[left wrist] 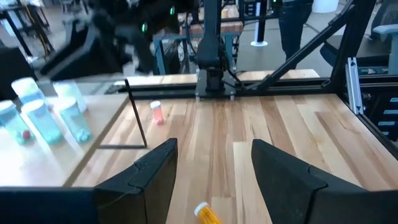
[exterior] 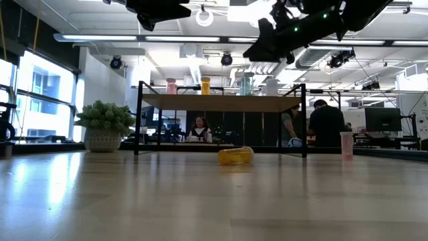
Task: Pick and place medicine bottles onto shelf by color
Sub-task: Put the orange pill bottle on the shelf aligned with the other orange pill bottles
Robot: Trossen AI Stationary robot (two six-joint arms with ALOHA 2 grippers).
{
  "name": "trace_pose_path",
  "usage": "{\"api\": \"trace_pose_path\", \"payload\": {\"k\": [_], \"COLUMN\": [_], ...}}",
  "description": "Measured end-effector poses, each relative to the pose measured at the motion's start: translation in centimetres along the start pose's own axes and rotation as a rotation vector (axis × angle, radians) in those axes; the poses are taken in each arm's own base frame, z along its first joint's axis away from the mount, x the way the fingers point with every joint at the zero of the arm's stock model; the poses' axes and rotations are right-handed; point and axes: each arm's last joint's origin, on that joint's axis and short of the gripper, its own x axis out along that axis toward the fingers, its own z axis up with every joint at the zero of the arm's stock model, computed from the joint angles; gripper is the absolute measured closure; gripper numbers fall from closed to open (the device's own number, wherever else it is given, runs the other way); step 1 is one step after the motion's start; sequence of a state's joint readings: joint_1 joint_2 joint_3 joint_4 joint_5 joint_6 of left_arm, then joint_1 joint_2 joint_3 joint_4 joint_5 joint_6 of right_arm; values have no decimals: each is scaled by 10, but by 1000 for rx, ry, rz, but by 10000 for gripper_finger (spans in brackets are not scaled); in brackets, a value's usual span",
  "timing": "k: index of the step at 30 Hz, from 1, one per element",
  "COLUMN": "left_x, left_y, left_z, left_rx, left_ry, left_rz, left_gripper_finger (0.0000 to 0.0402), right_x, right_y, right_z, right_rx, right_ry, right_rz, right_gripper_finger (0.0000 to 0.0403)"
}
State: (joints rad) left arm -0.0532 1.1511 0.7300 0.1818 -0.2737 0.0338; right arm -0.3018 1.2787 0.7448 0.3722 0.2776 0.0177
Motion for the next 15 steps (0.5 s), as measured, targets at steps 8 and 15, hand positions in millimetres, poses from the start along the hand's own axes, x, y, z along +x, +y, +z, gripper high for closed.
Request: {"api": "trace_pose_path", "payload": {"k": [8, 15], "left_x": [-1, -6], "left_y": [-3, -16], "left_z": [-9, -14], "left_rx": [-40, -68], "left_ry": [87, 147], "left_rz": [-10, -58], "left_gripper_finger": [204, 204], "right_x": [-33, -66], "right_y": [3, 8], "right_z": [22, 31], "right_rx": [-12, 4], "right_ry": [-49, -29], "right_rz": [45, 106], "right_gripper_finger": [249, 249]}}
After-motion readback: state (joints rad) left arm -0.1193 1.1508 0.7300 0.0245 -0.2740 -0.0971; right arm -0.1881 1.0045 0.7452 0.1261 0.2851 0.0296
